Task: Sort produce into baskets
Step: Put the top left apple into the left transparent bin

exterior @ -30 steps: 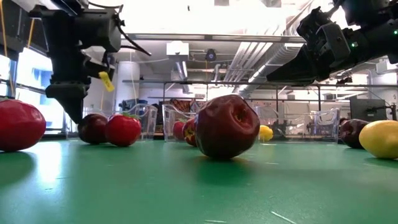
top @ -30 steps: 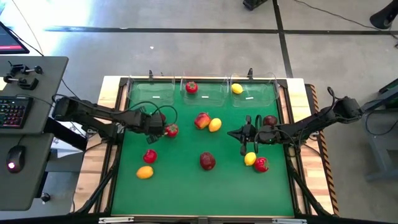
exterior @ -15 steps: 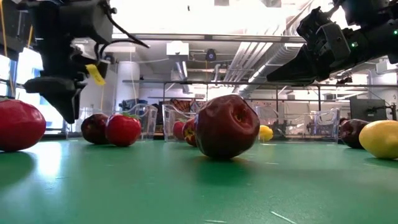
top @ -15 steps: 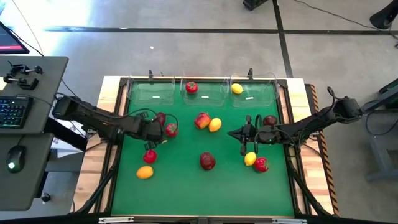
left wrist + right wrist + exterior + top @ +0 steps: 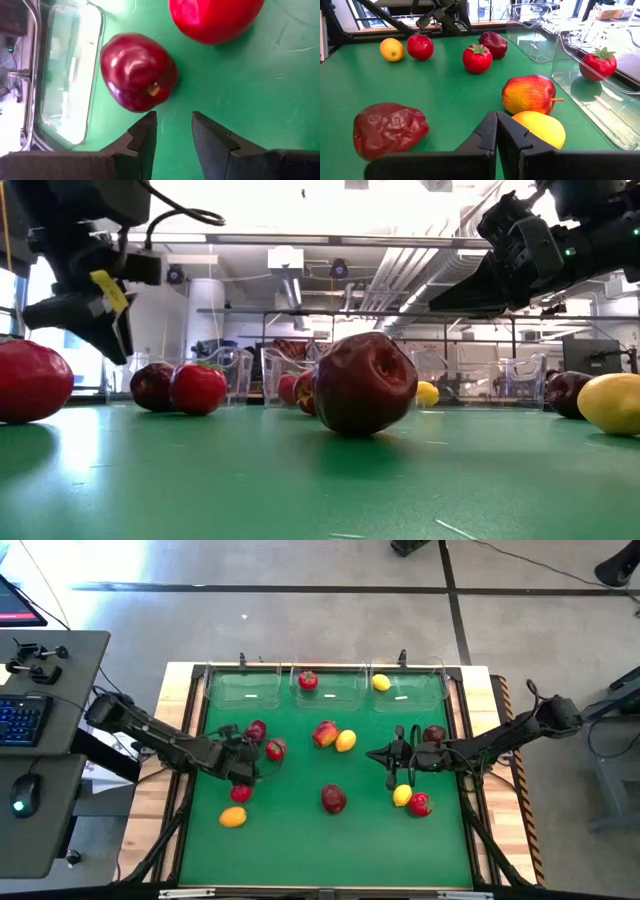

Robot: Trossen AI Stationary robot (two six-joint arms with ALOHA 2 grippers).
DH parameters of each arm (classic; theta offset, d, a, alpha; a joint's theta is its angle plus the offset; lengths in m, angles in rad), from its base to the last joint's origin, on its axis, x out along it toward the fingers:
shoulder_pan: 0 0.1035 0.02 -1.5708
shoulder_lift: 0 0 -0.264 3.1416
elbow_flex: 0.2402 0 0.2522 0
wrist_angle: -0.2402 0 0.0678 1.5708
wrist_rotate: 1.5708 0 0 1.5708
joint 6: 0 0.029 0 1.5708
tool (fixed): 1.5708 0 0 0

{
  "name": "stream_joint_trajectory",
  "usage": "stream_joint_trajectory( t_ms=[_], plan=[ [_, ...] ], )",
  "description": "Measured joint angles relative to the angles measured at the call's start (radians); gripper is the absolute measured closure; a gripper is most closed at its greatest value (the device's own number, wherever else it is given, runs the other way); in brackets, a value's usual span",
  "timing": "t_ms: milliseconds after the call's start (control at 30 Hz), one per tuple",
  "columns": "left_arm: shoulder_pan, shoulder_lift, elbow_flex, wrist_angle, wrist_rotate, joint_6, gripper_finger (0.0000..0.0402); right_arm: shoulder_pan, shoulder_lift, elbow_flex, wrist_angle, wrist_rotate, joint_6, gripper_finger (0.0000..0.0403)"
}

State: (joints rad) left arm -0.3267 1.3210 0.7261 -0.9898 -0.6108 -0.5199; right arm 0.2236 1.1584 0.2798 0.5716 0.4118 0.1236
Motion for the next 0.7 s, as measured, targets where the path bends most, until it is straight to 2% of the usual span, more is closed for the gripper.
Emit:
stream_joint_trajectory(
  t_ms=[333,500,700],
  plan=[
    [-0.007,0.112,0.0,0.024,-0.042,0.012,0.0291,0.0,0.0,0.0,-0.003,0.0,0.007,0.0403],
    [-0.046,0.166,-0.001,0.108,-0.215,0.189,0.0291,0.0,0.0,0.0,-0.004,0.0,0.007,0.0403],
    [-0.053,0.178,-0.001,0.106,-0.215,0.198,0.0291,0.0,0.0,0.0,-0.006,0.0,0.006,0.0403]
  ],
)
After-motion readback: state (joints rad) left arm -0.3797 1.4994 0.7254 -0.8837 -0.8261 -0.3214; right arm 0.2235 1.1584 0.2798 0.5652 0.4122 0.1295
